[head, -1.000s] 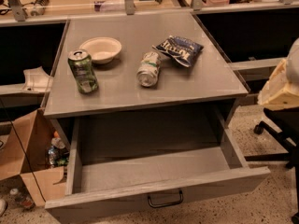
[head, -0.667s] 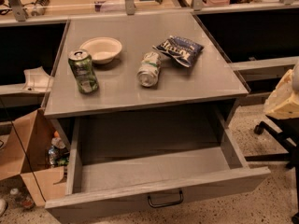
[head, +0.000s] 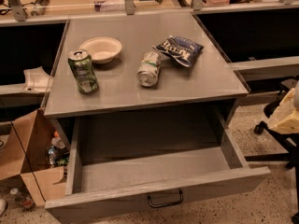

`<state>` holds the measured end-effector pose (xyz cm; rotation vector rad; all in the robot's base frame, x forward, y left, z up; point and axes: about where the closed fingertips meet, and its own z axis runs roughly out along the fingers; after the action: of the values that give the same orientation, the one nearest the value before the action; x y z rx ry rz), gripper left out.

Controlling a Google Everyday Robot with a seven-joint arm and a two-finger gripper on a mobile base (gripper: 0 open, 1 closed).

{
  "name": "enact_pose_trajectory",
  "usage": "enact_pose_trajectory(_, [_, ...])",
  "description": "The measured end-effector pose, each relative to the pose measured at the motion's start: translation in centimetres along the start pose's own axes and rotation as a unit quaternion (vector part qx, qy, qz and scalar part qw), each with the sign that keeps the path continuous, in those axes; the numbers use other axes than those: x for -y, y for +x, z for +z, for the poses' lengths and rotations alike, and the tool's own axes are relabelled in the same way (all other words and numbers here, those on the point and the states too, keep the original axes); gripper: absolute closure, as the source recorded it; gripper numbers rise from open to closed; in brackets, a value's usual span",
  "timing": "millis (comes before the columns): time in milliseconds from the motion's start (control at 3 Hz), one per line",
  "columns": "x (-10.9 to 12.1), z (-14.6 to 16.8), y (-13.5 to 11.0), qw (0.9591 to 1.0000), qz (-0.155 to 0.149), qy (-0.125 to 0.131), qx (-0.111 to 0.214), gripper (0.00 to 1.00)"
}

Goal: Close top drawer

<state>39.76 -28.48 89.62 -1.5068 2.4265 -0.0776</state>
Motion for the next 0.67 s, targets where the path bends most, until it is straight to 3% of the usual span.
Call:
enact_pose_trajectory(333, [-0.8, 0.1, 0.1, 1.0000, 0.002, -0.005, 0.003, 1.00])
enact_pose_trajectory(667, [-3.2, 0.6, 0.9, 0.9996, 0.017, -0.020, 0.007, 1.00])
